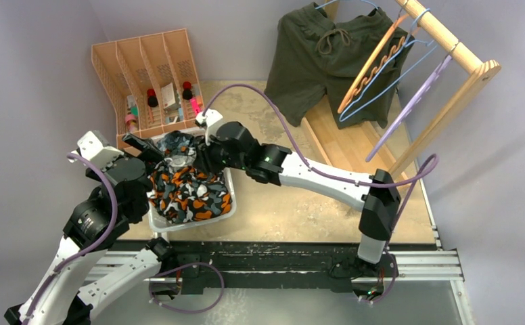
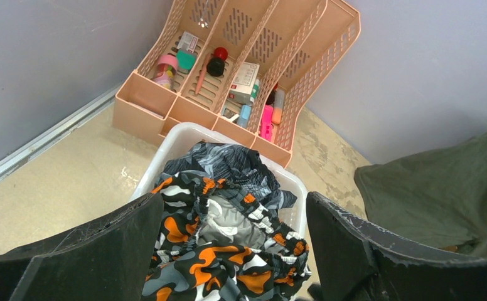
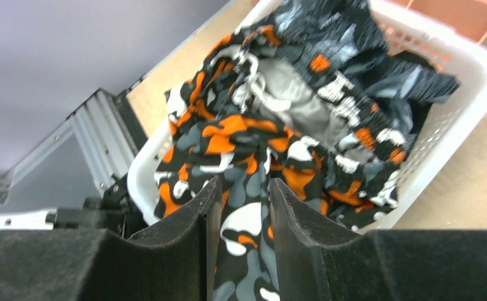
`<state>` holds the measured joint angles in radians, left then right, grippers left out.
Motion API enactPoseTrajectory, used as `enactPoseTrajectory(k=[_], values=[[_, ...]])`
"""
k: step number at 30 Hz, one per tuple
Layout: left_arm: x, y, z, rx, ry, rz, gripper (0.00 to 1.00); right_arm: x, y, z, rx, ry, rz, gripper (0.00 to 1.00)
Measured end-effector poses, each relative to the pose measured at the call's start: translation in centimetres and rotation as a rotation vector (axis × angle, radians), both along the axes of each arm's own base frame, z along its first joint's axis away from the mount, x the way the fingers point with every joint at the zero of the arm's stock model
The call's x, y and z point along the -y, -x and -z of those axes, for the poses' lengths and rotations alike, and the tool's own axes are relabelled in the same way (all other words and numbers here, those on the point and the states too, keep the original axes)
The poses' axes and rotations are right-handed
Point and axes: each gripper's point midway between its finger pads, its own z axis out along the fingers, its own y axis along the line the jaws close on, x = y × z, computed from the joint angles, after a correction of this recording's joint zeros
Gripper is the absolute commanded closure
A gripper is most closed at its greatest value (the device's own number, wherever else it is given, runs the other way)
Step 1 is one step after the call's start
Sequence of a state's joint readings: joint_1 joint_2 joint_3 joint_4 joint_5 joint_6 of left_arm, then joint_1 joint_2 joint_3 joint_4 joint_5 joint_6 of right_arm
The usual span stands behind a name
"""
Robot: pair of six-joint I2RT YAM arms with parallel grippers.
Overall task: Remove the shorts from the hanger
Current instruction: Place the shorts in the basket.
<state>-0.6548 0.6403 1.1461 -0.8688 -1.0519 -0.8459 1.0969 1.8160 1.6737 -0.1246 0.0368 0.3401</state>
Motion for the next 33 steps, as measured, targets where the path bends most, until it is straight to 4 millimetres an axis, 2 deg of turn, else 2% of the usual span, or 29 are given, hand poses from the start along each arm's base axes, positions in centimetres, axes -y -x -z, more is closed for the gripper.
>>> enactPoseTrajectory(k=[5,10,13,15,17,19,21,26,28,30,31,33], values=[[0.0,0.0,0.0,0.000,-0.001,0.000,0.17,0.4,3.4,3.3,-0.058,0.008,-0.109,0.65],[0.1,-0.1,-0.1,0.002,0.002,0.001,0.17,-2.1,6.9,9.2,-0.122,0.104,-0.210,0.68],[0.3,-0.3,-0.1,0.003,0.005,0.007,0.17,-2.8,7.5,14.2,-0.160,0.235,-0.191,0.66],[0.5,-0.4,0.0,-0.004,0.002,0.012,0.17,-2.3,7.1,16.1,-0.160,0.297,-0.151,0.63],[0.8,-0.7,0.2,-0.014,-0.002,0.019,0.17,-1.2,6.2,16.5,-0.146,0.340,-0.100,0.59],[1.1,-0.9,0.4,-0.024,-0.006,0.027,0.16,-0.4,5.4,14.8,-0.109,0.323,-0.060,0.53],[1.4,-1.1,0.5,-0.031,-0.010,0.034,0.15,1.0,5.0,11.6,-0.058,0.274,-0.022,0.49],[2.4,-2.0,0.7,-0.046,-0.021,0.065,0.12,4.5,4.2,-0.5,0.087,0.008,0.086,0.46],[3.2,-2.7,1.0,-0.062,-0.033,0.086,0.09,6.1,3.8,-3.4,0.112,-0.060,0.145,0.46],[4.1,-3.4,1.4,-0.083,-0.049,0.106,0.08,7.9,3.4,-4.8,0.117,-0.096,0.218,0.43],[4.5,-3.9,1.7,-0.096,-0.057,0.114,0.07,8.7,3.0,-4.8,0.113,-0.095,0.263,0.40],[5.7,-5.0,2.6,-0.136,-0.085,0.136,0.05,10.3,2.1,-3.5,0.095,-0.054,0.368,0.38]])
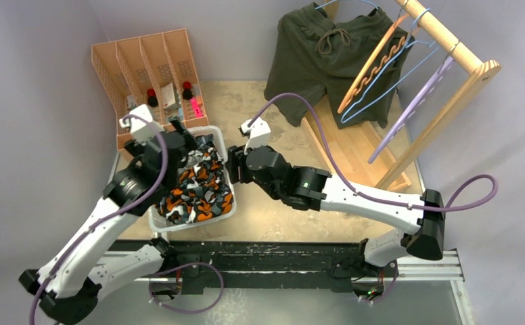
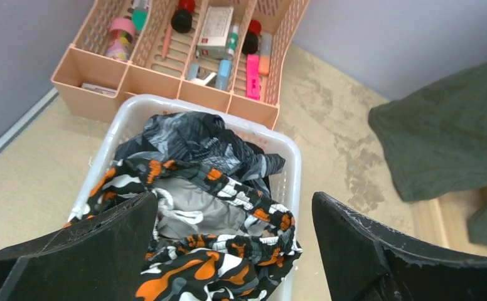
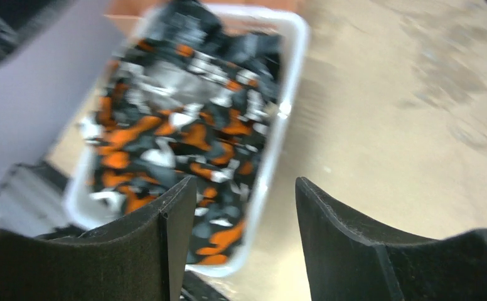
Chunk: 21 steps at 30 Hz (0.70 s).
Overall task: Remove the shorts from the hanger
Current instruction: Place the shorts in the basket, then pick up the hanger from the clothes rod.
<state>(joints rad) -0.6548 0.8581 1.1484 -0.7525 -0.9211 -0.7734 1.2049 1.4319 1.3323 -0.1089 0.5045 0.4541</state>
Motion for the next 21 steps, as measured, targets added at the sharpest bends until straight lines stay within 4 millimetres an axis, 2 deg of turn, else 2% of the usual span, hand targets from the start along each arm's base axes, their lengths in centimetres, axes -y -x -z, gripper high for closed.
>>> enactPoseTrajectory(k=[4,5,7,9,11,12,14,19,21], values=[[2.2,-2.0,1.9,-0.073,-0.049,0.045,0.02,3.5,-1.6,4.3,-0.063,0.159,0.196,0.38],[2.5,-2.4,2.2,-0.084,-0.054,0.054,0.01,4.3,-2.0,4.9,-0.072,0.191,0.230,0.38],[3.0,-3.2,2.9,-0.110,-0.044,0.071,0.00,5.7,-3.1,5.3,-0.081,0.246,0.309,0.38],[2.6,-4.1,3.2,-0.127,-0.002,0.069,0.02,6.8,-4.4,4.4,-0.077,0.257,0.370,0.37],[0.9,-5.2,3.4,-0.132,0.067,0.036,0.03,7.6,-5.9,2.3,-0.059,0.234,0.423,0.37],[-0.3,-5.6,3.6,-0.134,0.098,0.005,0.02,8.0,-6.8,0.8,-0.041,0.213,0.452,0.37],[-1.4,-5.7,3.6,-0.138,0.118,-0.020,0.00,8.8,-8.4,-2.5,0.001,0.163,0.495,0.37],[-1.2,-5.3,3.2,-0.134,0.139,0.000,0.00,11.0,-11.7,-10.2,0.132,0.061,0.595,0.37],[-1.4,-4.9,2.5,-0.110,0.147,0.002,0.00,11.2,-12.9,-12.8,0.184,0.034,0.635,0.34]])
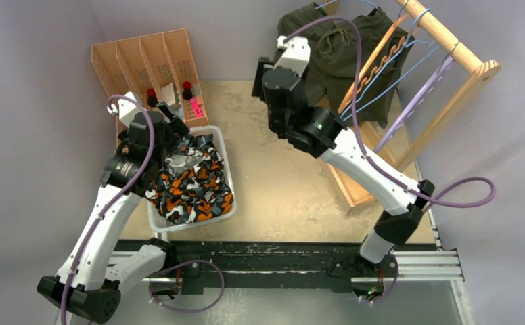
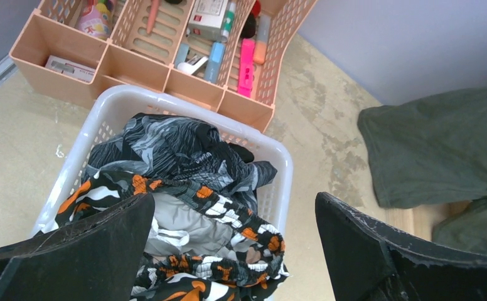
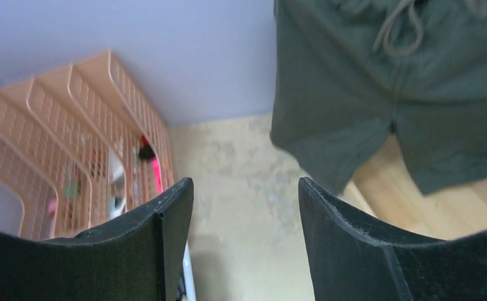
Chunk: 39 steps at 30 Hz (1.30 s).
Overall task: Remove the shorts from the hanger
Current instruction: Pick up the hanger from the clothes rod.
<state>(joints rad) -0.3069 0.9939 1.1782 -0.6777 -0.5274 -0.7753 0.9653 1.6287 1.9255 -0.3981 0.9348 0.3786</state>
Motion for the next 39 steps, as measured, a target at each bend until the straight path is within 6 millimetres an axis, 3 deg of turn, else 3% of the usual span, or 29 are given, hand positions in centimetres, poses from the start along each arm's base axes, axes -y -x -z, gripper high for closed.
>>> enactPoseTrajectory(k=[3,5,13,17,26,30,33,39], values=[[-0.2,0.9,-1.4,0.049,0.018,0.004,0.00,-0.3,-1.9,-3.8,0.103,0.013,0.065,0.33],[-0.1,1.3,-1.9,0.068,0.030,0.016,0.01,-0.4,-3.1,-5.3,0.157,0.053,0.112,0.34],[1.0,1.6,-0.1,0.019,0.049,0.076,0.01,0.6,-7.6,-9.0,0.300,0.230,0.346,0.30],[1.2,1.7,0.1,0.015,0.053,0.089,0.01,2.1,-9.0,-9.0,0.300,0.296,0.424,0.25],[1.6,2.0,-0.2,0.024,0.068,0.111,0.02,6.6,-12.3,-7.7,0.273,0.357,0.582,0.24],[1.9,2.0,-0.1,0.021,0.083,0.123,0.03,7.7,-13.7,-6.9,0.264,0.348,0.604,0.26],[2.3,1.9,0.0,0.018,0.097,0.134,0.03,8.0,-14.7,-6.6,0.265,0.336,0.594,0.26],[2.7,2.0,0.6,0.001,0.110,0.149,0.04,6.3,-17.3,-6.2,0.306,0.246,0.426,0.29]])
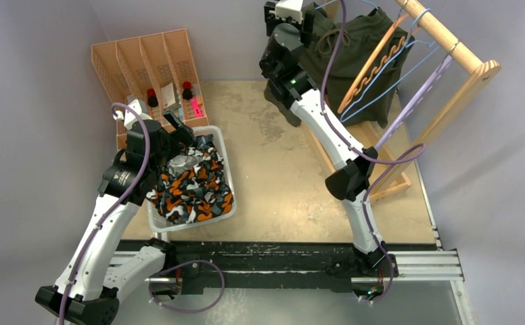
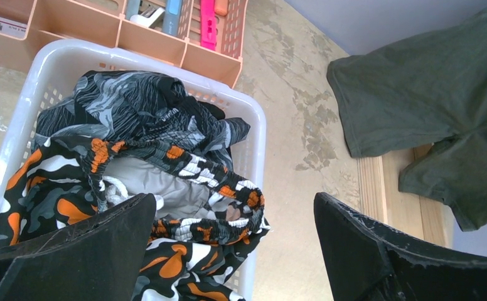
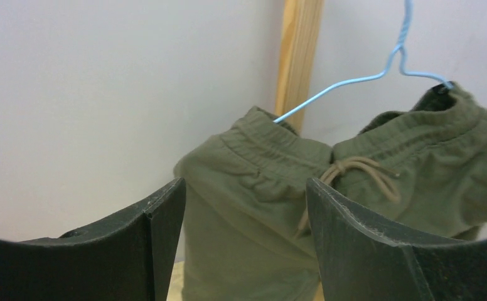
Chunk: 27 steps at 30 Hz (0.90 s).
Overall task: Remove the shorts from the hanger
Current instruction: Pick up the hanger from the clothes rod.
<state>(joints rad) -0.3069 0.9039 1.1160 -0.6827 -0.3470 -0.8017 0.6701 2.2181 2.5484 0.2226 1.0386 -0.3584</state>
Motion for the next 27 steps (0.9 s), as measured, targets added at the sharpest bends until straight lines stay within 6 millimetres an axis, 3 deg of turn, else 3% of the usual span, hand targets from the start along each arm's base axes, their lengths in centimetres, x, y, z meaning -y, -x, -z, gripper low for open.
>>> enactPoseTrajectory(k=[6,19,27], values=[[0.2,0.0,0.1,-0.004,0.007,0.006,0.05,0.0,-1.6,1.3,-0.013,-0.064,-0.066,0.30],[0.3,0.0,0.1,-0.005,0.012,0.009,0.05,4.9,-5.6,4.0,-0.037,-0.136,-0.029,0.30],[0.3,0.1,0.1,-0.004,0.014,0.008,0.05,6.1,-7.5,5.4,-0.011,-0.265,-0.055,0.32]])
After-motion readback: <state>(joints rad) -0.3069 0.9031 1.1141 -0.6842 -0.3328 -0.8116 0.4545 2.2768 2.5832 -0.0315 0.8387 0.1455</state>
